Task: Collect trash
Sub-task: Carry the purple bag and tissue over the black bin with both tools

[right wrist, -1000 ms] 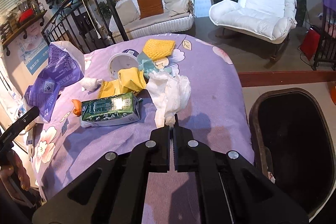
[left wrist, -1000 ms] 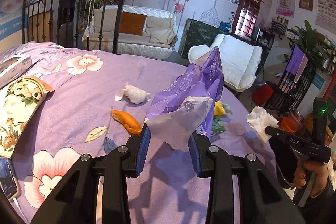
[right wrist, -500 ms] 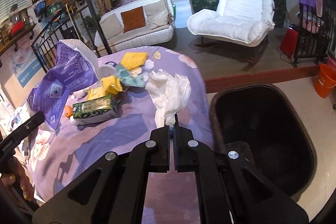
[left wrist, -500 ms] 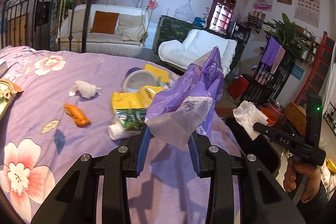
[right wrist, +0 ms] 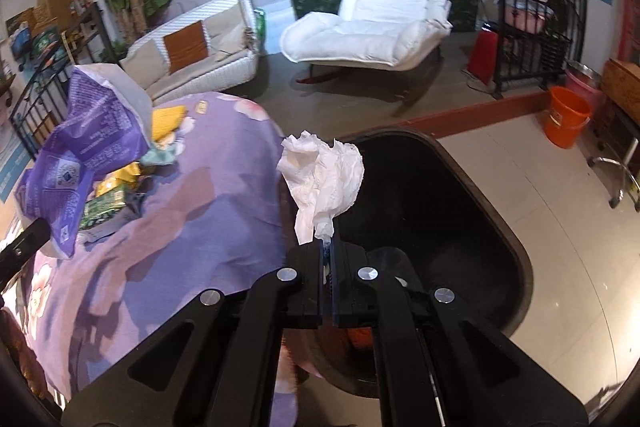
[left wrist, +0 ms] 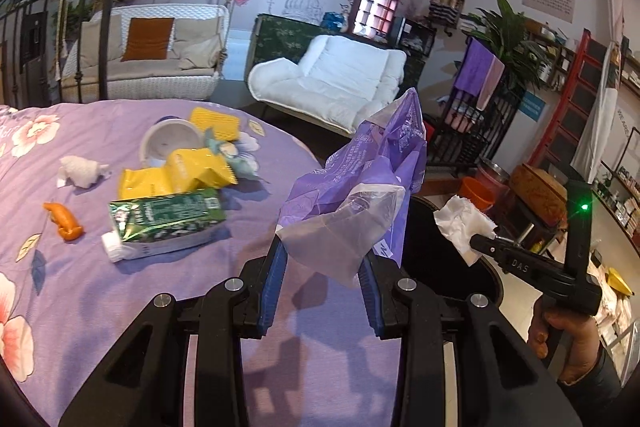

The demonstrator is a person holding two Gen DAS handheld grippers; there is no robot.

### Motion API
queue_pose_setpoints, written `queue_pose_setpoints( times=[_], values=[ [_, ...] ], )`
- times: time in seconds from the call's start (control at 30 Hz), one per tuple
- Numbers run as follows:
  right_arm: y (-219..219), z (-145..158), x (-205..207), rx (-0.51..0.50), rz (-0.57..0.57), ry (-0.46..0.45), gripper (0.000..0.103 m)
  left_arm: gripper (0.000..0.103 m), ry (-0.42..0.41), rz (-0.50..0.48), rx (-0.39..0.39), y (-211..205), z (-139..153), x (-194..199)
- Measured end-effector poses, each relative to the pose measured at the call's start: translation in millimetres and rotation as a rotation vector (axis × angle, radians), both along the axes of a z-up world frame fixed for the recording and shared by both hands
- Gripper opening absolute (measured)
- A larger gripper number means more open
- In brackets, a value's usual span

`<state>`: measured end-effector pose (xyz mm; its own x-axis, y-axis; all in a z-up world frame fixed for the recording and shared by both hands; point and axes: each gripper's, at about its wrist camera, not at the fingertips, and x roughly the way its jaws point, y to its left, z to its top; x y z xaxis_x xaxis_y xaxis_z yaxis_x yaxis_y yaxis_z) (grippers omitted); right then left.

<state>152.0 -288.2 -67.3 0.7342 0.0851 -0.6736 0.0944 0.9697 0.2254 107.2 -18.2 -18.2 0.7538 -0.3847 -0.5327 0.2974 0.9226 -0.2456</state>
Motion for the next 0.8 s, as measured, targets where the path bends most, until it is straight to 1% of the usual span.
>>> queue_pose_setpoints(
  times=[0.2, 0.23, 0.27, 0.3, 0.33, 0.37, 0.43, 0.53, 0.8],
  values=[
    [-18.6, -27.9, 7.0, 0.023, -0.063, 0.07, 0.004, 0.035, 0.029, -0.06, 0.008, -26.8, -6.2, 6.5],
    [-19.5, -33.0, 9.3, 0.019, -0.069, 0.084, 0.01, 0.035, 0.036, -0.071, 0.011, -30.7, -8.2, 8.0],
    [-19.5, -38.6, 10.6, 0.017, -0.074, 0.103, 0.026, 0.035, 0.042, -0.079, 0.015, -36.6, -9.7, 7.8],
    [-21.3, -44.5, 12.1, 0.025, -0.078, 0.119, 0.039, 0.035, 0.046, -0.084, 0.018, -40.0, -10.4, 8.0],
    [-24.0, -49.5, 11.7, 0.047, -0.089, 0.122, 0.06, 0.035, 0.049, -0.09, 0.023, -43.2, -11.6, 8.2],
    [-26.8, -53.5, 10.3, 0.061, -0.103, 0.122, 0.062, 0.035, 0.053, -0.098, 0.03, -47.0, -13.3, 8.9],
    [-30.0, -58.5, 9.9, 0.062, -0.11, 0.131, 0.062, 0.035, 0.059, -0.109, 0.04, -55.3, -14.5, 9.0],
    [-36.1, -56.9, 7.0, 0.077, -0.126, 0.121, 0.062, 0.035, 0.071, -0.129, 0.046, -62.7, -16.5, 9.6],
    [-65.3, -27.1, -10.8, 0.04, -0.238, 0.022, 0.062, 0.035, 0.096, -0.198, 0.076, -98.1, -20.6, 21.2]
  ],
)
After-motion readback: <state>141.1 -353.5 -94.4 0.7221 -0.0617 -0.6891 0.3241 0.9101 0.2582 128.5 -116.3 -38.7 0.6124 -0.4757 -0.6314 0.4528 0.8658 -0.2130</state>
